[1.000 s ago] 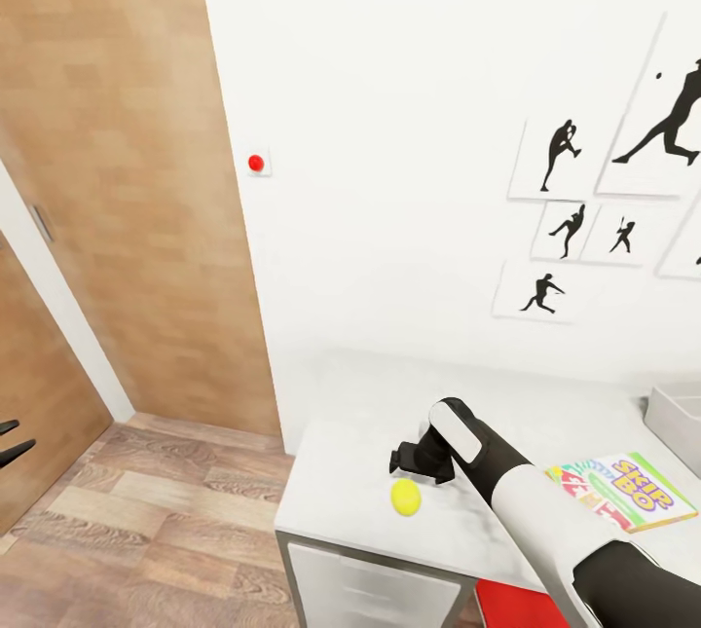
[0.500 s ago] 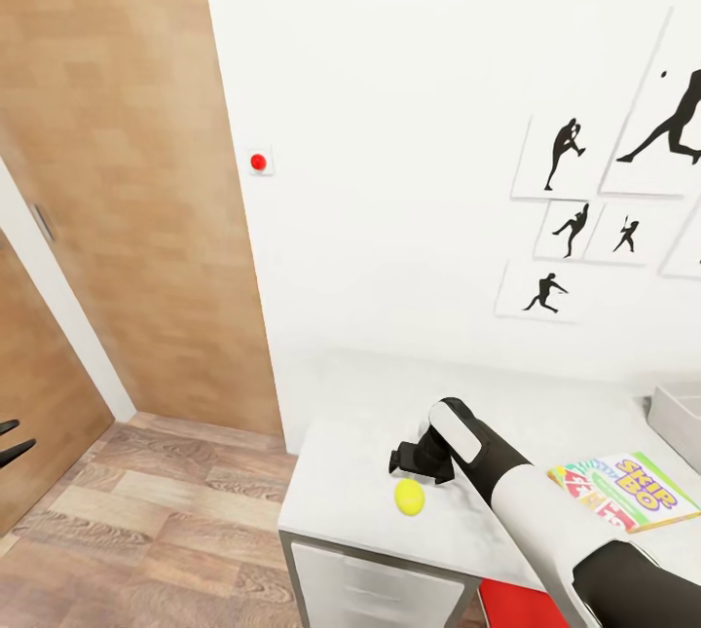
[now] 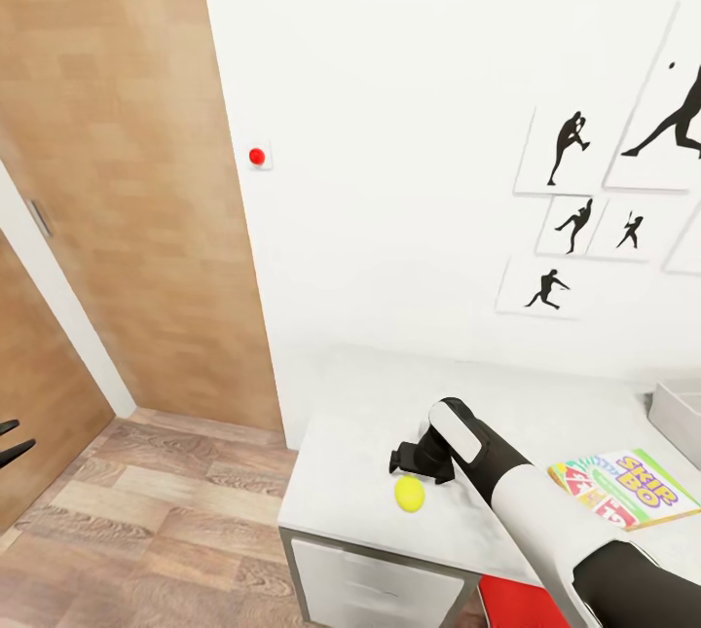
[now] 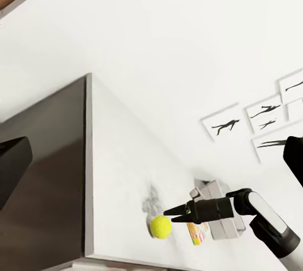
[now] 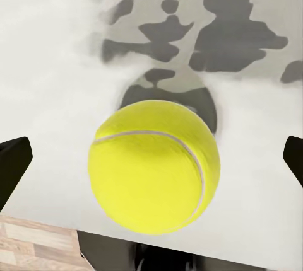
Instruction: Put all the toys in the child's room - the three board games (two on the bed and one on the table), the two jigsaw puzzles on the table, and the tennis ball on the table - inside the toy box on the table in the child's room.
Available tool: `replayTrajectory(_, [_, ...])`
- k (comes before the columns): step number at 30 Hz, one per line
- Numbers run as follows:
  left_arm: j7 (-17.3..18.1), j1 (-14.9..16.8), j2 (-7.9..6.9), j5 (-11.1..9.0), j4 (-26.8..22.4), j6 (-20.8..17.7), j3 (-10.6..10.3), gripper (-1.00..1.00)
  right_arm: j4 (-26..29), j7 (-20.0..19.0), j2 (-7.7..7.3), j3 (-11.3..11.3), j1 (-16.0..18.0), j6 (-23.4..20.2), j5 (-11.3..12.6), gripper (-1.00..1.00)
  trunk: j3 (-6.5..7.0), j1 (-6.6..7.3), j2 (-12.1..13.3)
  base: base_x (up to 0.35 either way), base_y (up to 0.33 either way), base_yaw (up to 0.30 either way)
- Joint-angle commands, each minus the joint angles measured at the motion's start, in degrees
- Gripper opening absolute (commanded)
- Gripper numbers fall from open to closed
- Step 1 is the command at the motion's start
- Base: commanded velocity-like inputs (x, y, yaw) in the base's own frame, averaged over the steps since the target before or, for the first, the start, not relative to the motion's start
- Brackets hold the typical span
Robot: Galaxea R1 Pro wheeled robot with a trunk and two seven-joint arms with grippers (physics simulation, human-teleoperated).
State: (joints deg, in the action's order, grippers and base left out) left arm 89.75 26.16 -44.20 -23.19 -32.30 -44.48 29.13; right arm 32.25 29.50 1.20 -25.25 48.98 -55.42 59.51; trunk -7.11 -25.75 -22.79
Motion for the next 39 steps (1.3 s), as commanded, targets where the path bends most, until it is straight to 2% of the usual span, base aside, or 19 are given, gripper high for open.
replayTrajectory(1, [0.25,0.05,-0.01,0.07,0.00,-0.61,0.00,1.00,0.06,0.56,-0.02,-0.24,0.07,-0.04,0.61,1.00,-0.14,-0.04,-0.13,0.000,0.000,0.000])
replayTrajectory(39, [0.25,0.03,-0.01,-0.01,0.02,-0.61,-0.03,1.00,0.00,0.56,0.03,-0.24,0.07,-0.13,0.61,1.00,-1.53,-0.04,-0.13,-0.010,0.000,0.000])
